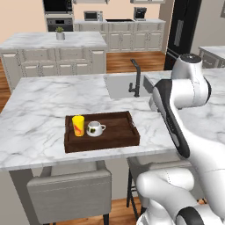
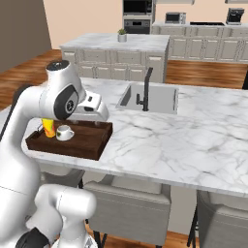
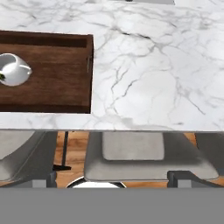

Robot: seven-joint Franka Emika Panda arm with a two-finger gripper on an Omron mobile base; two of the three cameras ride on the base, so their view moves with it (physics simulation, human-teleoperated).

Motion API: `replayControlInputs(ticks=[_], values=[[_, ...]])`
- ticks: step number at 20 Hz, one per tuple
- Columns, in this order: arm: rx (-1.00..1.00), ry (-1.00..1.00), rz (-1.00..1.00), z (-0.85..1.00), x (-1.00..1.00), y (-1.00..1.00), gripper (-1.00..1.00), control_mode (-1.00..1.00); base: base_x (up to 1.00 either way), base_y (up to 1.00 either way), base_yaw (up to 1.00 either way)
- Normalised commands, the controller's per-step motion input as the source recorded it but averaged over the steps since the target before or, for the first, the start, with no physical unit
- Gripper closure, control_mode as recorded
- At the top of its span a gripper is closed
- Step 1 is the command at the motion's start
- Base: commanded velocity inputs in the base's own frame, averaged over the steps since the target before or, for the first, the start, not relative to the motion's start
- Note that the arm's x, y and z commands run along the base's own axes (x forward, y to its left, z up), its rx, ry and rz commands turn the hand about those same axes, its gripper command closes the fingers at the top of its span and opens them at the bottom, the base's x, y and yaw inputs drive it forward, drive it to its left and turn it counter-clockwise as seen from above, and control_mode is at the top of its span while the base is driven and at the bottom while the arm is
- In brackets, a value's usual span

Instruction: There is a tray on the dining counter. Grab the cup, mug, and pitcher and place them on the tray. The pitcher may be placed next to the tray if it cannot fit the tray.

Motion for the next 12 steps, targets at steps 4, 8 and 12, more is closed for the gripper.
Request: replayControlInputs(ticks=[4, 8, 12], values=[[0.00, 0.00, 0.03, -0.01, -0.38, -0.11, -1.00, -1.00, 0.00, 0.00, 0.00], [0.00, 0.00, 0.00, 0.00, -0.25, 0.00, -1.00, -1.00, 0.00, 0.00, 0.00], [0.00, 0.00, 0.00, 0.00, -0.14, 0.00, -1.00, -1.00, 0.00, 0.00, 0.00]])
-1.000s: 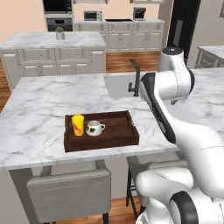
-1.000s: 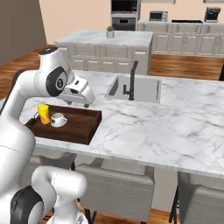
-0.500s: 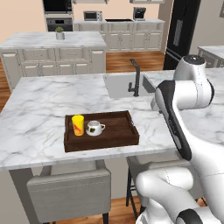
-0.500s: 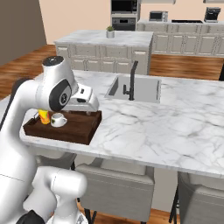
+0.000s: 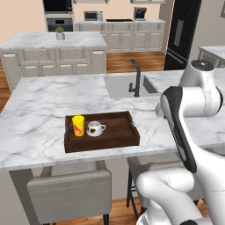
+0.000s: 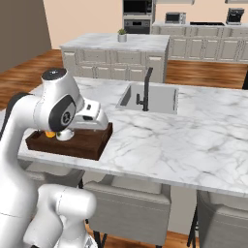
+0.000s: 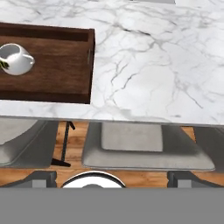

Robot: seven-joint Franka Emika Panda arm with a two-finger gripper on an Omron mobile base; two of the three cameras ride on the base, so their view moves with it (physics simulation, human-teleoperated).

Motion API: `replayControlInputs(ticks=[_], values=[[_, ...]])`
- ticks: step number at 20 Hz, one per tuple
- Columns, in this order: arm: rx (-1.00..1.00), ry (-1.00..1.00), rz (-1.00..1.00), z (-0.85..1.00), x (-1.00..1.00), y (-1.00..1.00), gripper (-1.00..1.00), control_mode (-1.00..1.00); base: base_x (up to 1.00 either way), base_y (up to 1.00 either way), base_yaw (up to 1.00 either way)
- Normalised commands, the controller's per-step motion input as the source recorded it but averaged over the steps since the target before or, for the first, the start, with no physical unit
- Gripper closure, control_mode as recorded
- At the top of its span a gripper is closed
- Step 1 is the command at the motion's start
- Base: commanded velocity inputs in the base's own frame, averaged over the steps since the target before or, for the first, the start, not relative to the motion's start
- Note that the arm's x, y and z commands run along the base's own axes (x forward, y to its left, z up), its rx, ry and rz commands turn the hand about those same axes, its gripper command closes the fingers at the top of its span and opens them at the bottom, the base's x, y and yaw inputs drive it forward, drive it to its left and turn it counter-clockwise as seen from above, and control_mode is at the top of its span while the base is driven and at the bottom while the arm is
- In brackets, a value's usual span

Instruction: There is a tray on the dining counter. Grab the cup, mug, and pitcher and place them on the tray. The pitcher may be placed next to the tray if it cannot fit the tray.

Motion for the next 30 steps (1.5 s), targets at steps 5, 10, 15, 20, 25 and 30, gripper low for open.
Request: replayControlInputs(ticks=[5, 10, 15, 20, 25, 30], values=[[0.00, 0.00, 0.00, 0.00, -0.03, 0.00, -1.00, 1.00, -0.15, 0.00, -0.02], [0.00, 0.00, 0.00, 0.00, 0.00, 0.00, -1.00, 1.00, -0.46, 0.03, -0.03], [0.00, 0.00, 0.00, 0.00, 0.00, 0.00, -1.00, 1.00, -0.84, 0.77, -0.05], [0.00, 0.00, 0.00, 0.00, 0.00, 0.00, -1.00, 1.00, -0.38, 1.00, -0.03], [0.00, 0.00, 0.00, 0.00, 0.00, 0.00, -1.00, 1.00, -0.01, 1.00, 0.00], [0.00, 0.00, 0.00, 0.00, 0.00, 0.00, -1.00, 1.00, 0.08, 1.00, -0.01]])
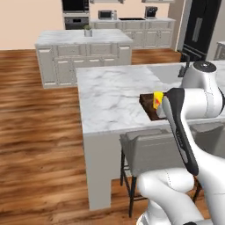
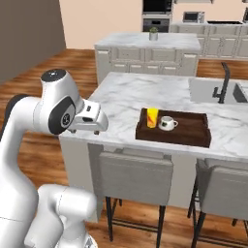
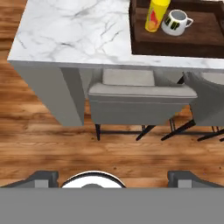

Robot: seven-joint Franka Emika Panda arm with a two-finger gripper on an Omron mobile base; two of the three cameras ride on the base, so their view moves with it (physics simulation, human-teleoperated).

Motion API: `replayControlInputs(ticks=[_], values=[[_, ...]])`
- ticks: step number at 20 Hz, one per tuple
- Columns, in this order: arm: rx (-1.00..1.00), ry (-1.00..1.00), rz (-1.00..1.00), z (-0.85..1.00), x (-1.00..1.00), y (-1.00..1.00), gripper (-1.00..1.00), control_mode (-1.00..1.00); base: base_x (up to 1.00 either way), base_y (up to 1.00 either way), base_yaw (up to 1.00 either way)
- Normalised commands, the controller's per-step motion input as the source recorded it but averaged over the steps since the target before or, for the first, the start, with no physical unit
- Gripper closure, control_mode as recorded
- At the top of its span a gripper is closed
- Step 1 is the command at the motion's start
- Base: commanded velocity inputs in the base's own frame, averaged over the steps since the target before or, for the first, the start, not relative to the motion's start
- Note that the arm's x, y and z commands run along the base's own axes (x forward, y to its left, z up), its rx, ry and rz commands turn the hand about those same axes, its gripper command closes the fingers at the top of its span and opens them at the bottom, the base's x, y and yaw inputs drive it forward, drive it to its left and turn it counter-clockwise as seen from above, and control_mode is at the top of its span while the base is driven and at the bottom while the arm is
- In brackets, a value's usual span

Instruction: There is a tray on the dining counter. Grab the cup, mug, and pitcher and place them on the tray. The pitcher may be placed next to the tray if it cannot fit the tray.

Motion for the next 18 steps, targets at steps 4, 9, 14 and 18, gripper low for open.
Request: replayControlInputs(ticks=[4, 9, 14, 18], values=[[0.00, 0.00, 0.00, 0.00, 0.00, 0.00, -1.00, 1.00, 0.25, 1.00, -0.03], [0.00, 0.00, 0.00, 0.00, 0.00, 0.00, -1.00, 1.00, 0.31, 1.00, -0.04], [0.00, 0.00, 0.00, 0.00, 0.00, 0.00, -1.00, 1.00, 0.39, 1.00, -0.04], [0.00, 0.00, 0.00, 0.00, 0.00, 0.00, -1.00, 1.00, 0.49, 1.00, -0.10]])
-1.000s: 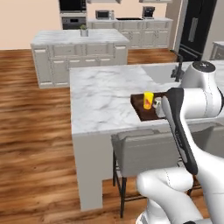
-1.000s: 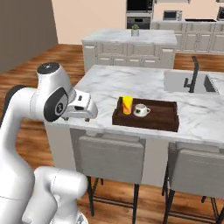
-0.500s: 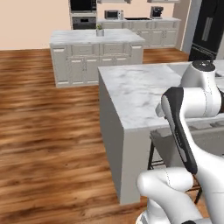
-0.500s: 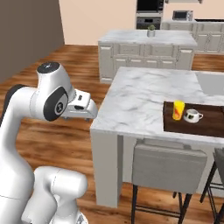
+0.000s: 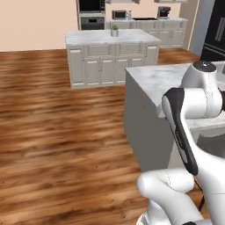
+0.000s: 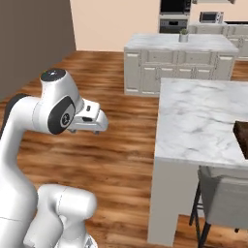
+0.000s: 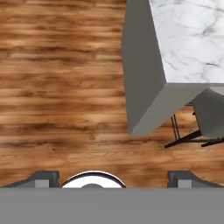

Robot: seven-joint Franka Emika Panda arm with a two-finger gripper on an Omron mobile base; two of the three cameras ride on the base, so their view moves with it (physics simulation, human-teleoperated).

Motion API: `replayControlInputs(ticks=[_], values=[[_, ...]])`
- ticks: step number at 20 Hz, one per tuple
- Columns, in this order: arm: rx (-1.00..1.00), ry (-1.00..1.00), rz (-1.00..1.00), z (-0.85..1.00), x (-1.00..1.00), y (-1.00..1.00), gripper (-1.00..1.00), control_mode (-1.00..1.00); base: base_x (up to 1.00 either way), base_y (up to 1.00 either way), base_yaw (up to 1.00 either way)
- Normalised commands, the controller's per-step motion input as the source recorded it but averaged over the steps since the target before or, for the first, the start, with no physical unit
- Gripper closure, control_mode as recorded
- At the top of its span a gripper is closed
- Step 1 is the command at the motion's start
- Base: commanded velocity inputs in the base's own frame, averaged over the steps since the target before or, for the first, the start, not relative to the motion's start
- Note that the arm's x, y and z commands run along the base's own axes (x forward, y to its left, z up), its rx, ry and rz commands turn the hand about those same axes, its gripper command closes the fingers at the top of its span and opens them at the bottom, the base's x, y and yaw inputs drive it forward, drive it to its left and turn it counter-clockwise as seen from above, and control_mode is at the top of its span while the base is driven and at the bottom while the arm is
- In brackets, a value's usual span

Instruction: There is a tray on the dining counter. Grab the cup, mug, and pitcher and place them on the tray. The pitcher may be placed next to the tray if it cannot fit the tray.

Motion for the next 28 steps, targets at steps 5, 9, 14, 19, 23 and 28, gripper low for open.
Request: replayControlInputs(ticks=[5, 9, 14, 19, 23, 28], values=[[0.00, 0.00, 0.00, 0.00, 0.00, 0.00, -1.00, 1.00, 0.53, 1.00, -0.25], [0.00, 0.00, 0.00, 0.00, 0.00, 0.00, -1.00, 1.00, 0.59, 1.00, -0.36], [0.00, 0.00, 0.00, 0.00, 0.00, 0.00, -1.00, 1.00, 0.55, 1.00, -0.39], [0.00, 0.00, 0.00, 0.00, 0.00, 0.00, -1.00, 1.00, 0.52, 1.00, -0.40], [0.00, 0.00, 0.00, 0.00, 0.00, 0.00, -1.00, 1.00, 0.51, 1.00, -0.40], [0.00, 0.00, 0.00, 0.00, 0.00, 0.00, -1.00, 1.00, 0.51, 1.00, -0.40]])
